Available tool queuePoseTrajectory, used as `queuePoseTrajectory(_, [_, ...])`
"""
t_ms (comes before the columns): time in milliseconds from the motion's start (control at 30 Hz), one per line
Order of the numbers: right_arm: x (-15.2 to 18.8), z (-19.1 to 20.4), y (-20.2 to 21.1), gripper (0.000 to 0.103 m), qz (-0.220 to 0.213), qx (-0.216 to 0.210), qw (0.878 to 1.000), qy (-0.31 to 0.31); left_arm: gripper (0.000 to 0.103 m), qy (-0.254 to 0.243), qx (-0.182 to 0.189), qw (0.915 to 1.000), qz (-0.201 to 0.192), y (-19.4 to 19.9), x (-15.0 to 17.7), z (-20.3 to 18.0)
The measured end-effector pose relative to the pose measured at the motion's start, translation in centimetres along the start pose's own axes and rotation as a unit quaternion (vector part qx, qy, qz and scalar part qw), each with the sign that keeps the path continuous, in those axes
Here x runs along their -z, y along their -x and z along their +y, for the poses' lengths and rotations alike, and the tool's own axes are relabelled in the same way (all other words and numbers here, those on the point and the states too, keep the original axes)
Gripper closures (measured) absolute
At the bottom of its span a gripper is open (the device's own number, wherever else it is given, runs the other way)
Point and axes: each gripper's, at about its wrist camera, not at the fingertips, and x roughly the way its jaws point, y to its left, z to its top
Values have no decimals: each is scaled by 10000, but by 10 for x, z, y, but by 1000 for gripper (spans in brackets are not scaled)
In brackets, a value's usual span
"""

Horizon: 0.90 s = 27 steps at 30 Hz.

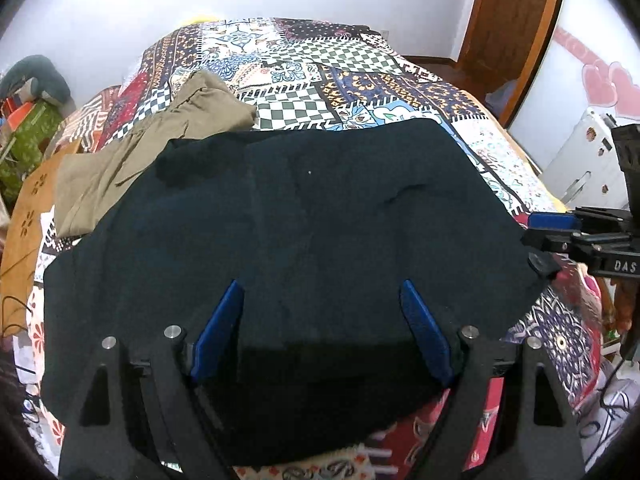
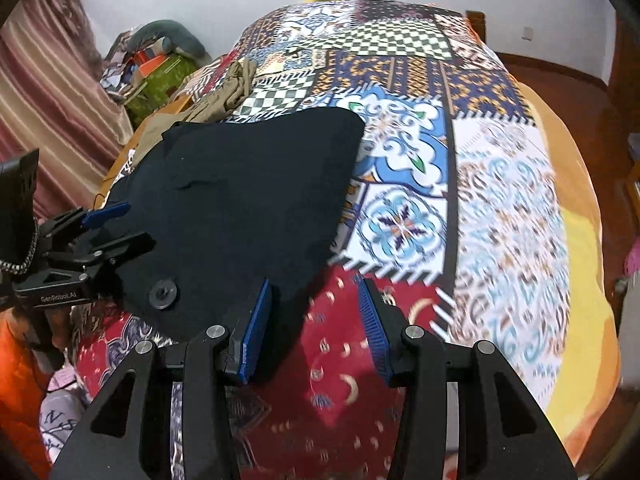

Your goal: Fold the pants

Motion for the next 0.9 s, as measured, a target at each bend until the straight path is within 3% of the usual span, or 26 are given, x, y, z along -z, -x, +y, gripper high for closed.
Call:
queuePoseTrajectory(167, [-11,8,15,62,-123,160,9997,99,21,153,-284,9993,-204,23,6,15])
queuePoseTrajectory(300, [-29,27,33,62,-458,112,9982,371,21,604,-443,9955,-574,56,12,45])
queuePoseTrajectory(567, [-59,90,35,62,-801,-97,9904,1123,21,1750,-973,9729,-1156,119,46,131])
queuePoseTrajectory(733, [-65,124,12,62,-675,-307,9876,1386,21,2446,-1072,9581,-1038,128,86,179])
queuePoseTrajectory(900, [-64,154,-17,62,-387,-407,9845,1660,21,3164,-737,9429,-729,113,127,212])
